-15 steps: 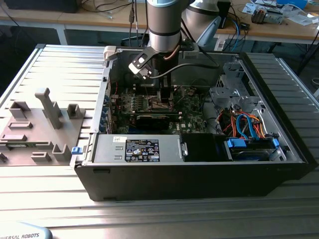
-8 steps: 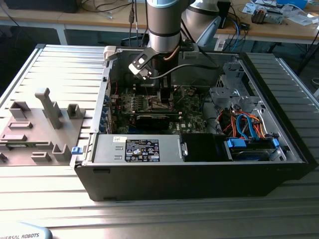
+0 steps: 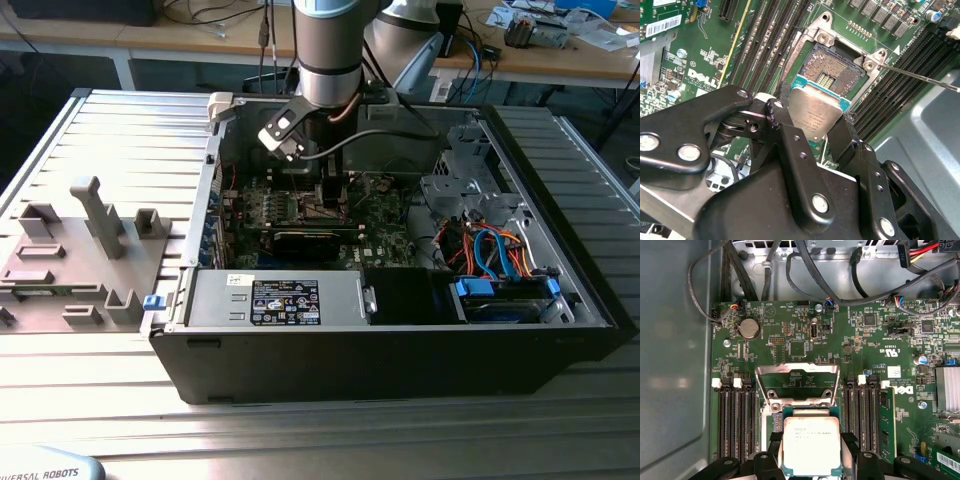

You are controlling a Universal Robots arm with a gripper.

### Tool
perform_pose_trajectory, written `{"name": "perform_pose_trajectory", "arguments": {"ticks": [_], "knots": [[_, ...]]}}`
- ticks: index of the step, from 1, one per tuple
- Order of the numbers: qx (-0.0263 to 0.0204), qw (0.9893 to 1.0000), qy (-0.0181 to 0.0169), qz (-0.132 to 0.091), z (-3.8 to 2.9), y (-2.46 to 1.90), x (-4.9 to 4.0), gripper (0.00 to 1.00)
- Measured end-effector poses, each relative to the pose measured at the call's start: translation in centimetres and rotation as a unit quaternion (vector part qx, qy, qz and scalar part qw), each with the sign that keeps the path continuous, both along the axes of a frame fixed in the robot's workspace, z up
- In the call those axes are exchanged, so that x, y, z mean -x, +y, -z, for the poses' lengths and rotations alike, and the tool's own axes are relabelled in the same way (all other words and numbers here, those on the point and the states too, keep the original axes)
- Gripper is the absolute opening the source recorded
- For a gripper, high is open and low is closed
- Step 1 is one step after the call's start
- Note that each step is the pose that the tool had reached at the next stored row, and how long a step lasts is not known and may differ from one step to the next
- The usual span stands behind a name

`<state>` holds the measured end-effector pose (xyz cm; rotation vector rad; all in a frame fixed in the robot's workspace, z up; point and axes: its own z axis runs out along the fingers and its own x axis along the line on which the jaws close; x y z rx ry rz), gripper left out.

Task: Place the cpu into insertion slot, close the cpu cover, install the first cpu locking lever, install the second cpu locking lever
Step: 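Place the cpu into insertion slot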

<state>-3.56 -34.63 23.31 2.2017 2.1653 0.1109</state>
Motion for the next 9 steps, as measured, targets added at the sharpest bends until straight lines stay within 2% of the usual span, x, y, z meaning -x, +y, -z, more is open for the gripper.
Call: {"name": "perform_pose_trajectory", "arguments": {"ticks": [2, 4, 9], "knots": [[0.0000, 1.0000, 0.0000, 0.000, 0.04, 0.00, 0.00, 0.54], [0.0000, 1.0000, 0.0000, 0.000, 0.37, 0.00, 0.00, 0.54], [0.0000, 1.0000, 0.0000, 0.000, 0.48, 0.00, 0.00, 0.54]]}}
